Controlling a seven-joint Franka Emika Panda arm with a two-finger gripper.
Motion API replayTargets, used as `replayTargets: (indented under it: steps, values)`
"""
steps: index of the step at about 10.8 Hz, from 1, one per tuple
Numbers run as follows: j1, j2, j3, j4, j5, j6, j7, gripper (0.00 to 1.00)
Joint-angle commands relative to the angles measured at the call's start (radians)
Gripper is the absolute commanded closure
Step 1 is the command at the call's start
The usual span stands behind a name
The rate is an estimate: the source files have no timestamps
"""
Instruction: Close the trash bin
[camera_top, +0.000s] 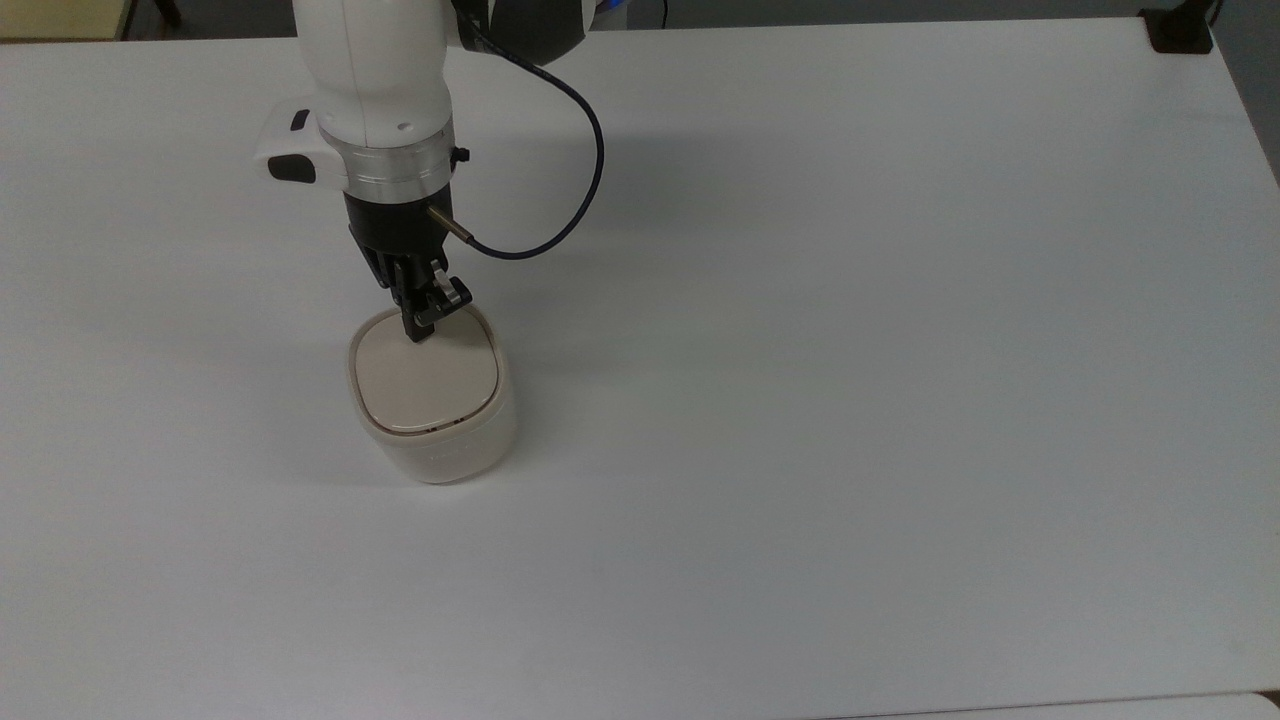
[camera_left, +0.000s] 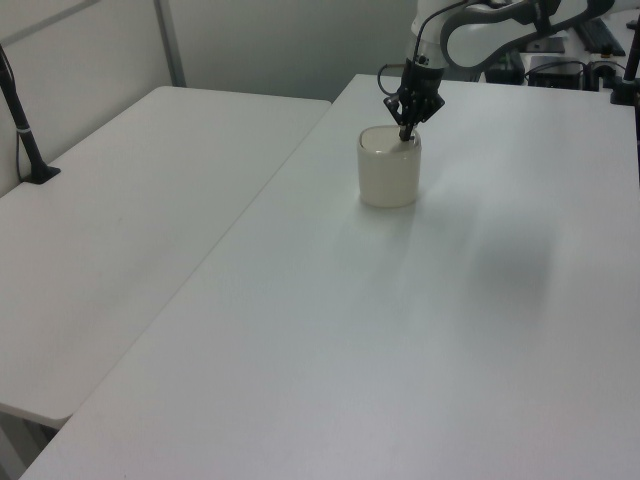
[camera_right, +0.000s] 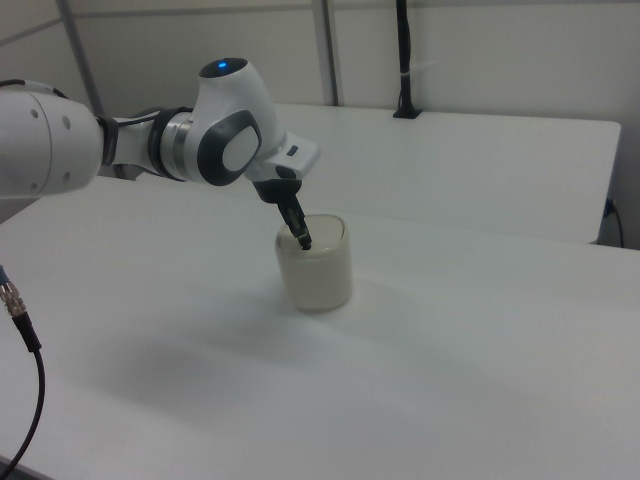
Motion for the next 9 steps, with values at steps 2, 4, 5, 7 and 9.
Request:
replayTargets:
  steps: [2, 4, 5, 7, 9]
  values:
    - [0.006, 0.027, -0.005, -0.013, -0.033, 0.036, -0.01, 1.0]
    - [0.003, -0.057, -0.003, -0.01, -0.021, 0.009, -0.012, 1.0]
    - [0.003, -0.099, 0.003, -0.002, -0.019, -0.051, -0.012, 1.0]
    - [0.007, -0.174, 0.006, 0.009, -0.01, -0.137, -0.012, 1.0]
    - [0.021, -0.276, 0.006, 0.009, 0.012, -0.252, -0.019, 1.0]
